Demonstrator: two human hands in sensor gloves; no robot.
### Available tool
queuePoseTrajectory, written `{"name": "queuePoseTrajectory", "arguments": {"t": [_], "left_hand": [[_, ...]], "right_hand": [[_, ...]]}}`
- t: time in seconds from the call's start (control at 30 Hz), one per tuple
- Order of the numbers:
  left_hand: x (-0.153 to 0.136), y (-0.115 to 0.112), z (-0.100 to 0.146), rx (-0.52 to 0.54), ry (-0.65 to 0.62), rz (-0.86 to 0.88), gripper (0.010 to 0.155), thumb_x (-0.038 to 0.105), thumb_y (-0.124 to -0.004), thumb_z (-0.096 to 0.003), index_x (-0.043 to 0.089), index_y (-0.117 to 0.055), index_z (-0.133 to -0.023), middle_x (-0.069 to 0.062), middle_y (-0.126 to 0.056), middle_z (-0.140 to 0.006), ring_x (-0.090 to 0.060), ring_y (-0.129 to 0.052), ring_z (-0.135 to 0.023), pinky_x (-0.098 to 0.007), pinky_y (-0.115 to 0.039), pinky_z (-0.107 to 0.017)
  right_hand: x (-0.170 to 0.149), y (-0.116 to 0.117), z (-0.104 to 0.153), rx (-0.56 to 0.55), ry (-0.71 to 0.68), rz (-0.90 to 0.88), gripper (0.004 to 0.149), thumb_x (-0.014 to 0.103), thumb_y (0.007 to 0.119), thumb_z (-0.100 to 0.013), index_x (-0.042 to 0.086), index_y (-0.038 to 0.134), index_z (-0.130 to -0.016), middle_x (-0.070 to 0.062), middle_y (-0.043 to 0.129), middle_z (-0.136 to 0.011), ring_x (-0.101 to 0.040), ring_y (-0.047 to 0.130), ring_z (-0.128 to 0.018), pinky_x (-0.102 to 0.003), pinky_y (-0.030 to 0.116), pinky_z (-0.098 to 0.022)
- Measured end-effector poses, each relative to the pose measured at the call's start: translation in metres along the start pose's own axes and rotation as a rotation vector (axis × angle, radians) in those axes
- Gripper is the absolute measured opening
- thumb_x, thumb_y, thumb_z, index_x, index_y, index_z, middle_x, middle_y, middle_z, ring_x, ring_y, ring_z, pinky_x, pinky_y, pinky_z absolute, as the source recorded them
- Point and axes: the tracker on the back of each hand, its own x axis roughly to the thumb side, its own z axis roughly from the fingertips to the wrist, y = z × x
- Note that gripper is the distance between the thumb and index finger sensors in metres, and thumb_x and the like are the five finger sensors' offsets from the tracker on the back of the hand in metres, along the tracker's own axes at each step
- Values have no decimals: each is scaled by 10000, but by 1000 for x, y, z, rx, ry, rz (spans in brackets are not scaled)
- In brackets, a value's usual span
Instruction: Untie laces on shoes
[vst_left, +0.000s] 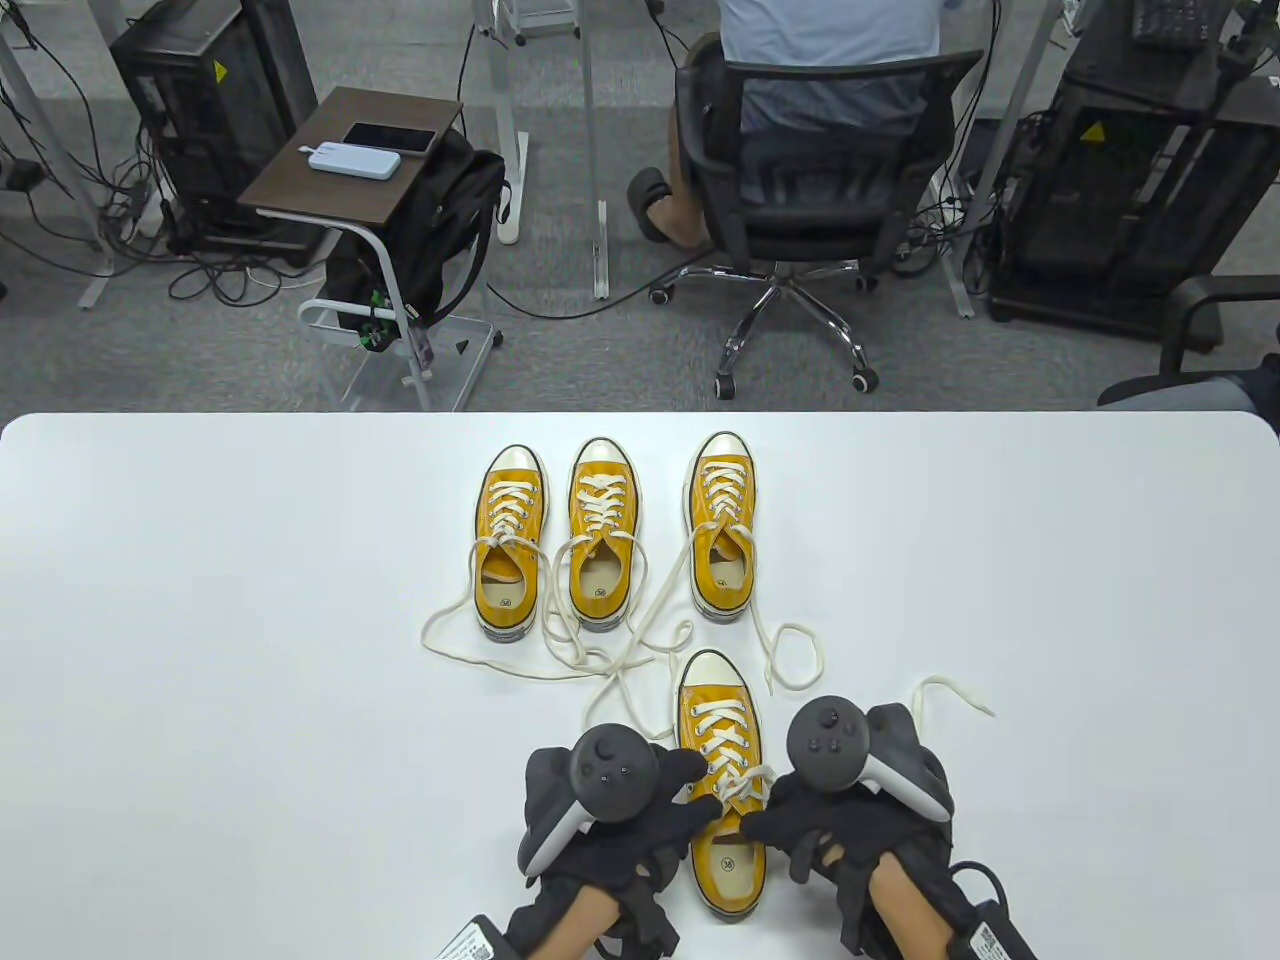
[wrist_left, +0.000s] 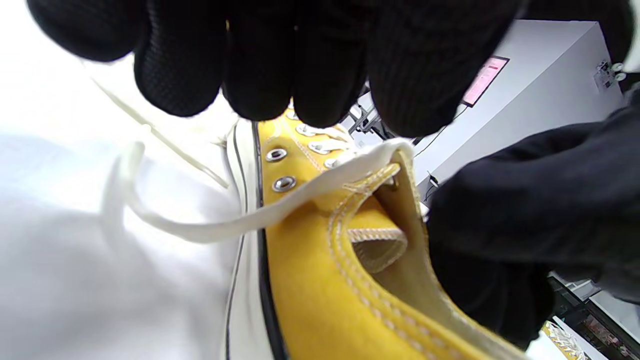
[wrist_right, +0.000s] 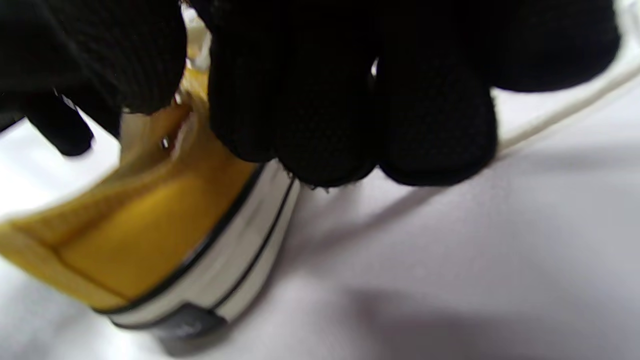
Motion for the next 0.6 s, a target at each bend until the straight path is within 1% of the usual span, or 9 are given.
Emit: {"name": "queuePoseTrajectory", "arguments": {"t": [0.07, 0.13, 0.17, 0.2, 0.23, 0.3, 0.4, 0.53, 0.6], "left_hand": [[3, -6, -1, -24, -5, -33, 561, 521, -831, -445, 259, -840, -942, -112, -853, -939, -423, -875, -776, -533, -781, -497], [7, -13, -2, -41, -4, -83, 502, 485, -854, -439, 264, -874, -890, -81, -894, -891, -408, -898, -755, -527, -791, -488], [10, -14, -2, -17, -6, -106, 464, 454, -861, -440, 266, -884, -864, -82, -906, -870, -403, -904, -745, -525, -793, -485], [12, -12, -2, -8, -14, -122, 387, 430, -871, -434, 281, -924, -787, -52, -955, -803, -393, -927, -717, -522, -800, -475], [13, -8, -1, -21, 3, -121, 376, 420, -870, -437, 284, -921, -783, -50, -954, -799, -388, -930, -713, -518, -801, -478], [11, 2, 1, -3, 8, -81, 380, 421, -852, -448, 283, -907, -798, -51, -944, -811, -391, -924, -721, -522, -796, -483], [0, 30, 7, 100, 31, 13, 370, 402, -849, -453, 284, -910, -798, -76, -940, -825, -403, -919, -727, -528, -793, -482], [-28, 74, 15, 259, 138, 65, 360, 383, -838, -465, 299, -902, -810, -85, -929, -848, -408, -912, -735, -526, -789, -487], [-43, 90, 17, 301, 210, 50, 355, 372, -843, -465, 299, -908, -807, -92, -927, -853, -413, -908, -738, -530, -786, -490]], "right_hand": [[2, 3, -2, -7, 2, 8, 446, 530, 837, -414, 167, 955, -646, -156, 1041, -570, -410, 1020, -434, -557, 803, -339], [2, 5, -4, -27, 10, 0, 432, 525, 853, -406, 165, 960, -619, -149, 1049, -546, -405, 1026, -414, -553, 809, -323], [2, 6, -5, -11, 9, 2, 431, 526, 849, -409, 166, 952, -621, -141, 1049, -546, -398, 1029, -411, -549, 812, -322], [2, 6, -4, -12, 3, -11, 427, 515, 851, -412, 159, 952, -624, -142, 1049, -547, -398, 1029, -415, -548, 812, -323], [1, 5, -4, -10, 3, -21, 423, 502, 858, -414, 151, 957, -626, -143, 1050, -549, -399, 1030, -413, -549, 812, -323], [1, 6, -4, -5, 4, -18, 419, 496, 856, -418, 149, 953, -632, -144, 1050, -553, -396, 1029, -417, -547, 813, -324], [2, 7, -4, -3, 3, -15, 416, 489, 855, -422, 144, 948, -634, -145, 1049, -555, -398, 1029, -417, -547, 814, -323], [2, 6, -4, 0, 3, -20, 416, 487, 855, -422, 142, 947, -634, -143, 1049, -555, -394, 1032, -415, -546, 815, -324], [2, 6, -4, 2, 4, -22, 416, 489, 854, -422, 144, 946, -634, -141, 1049, -555, -396, 1031, -419, -546, 816, -324]]}}
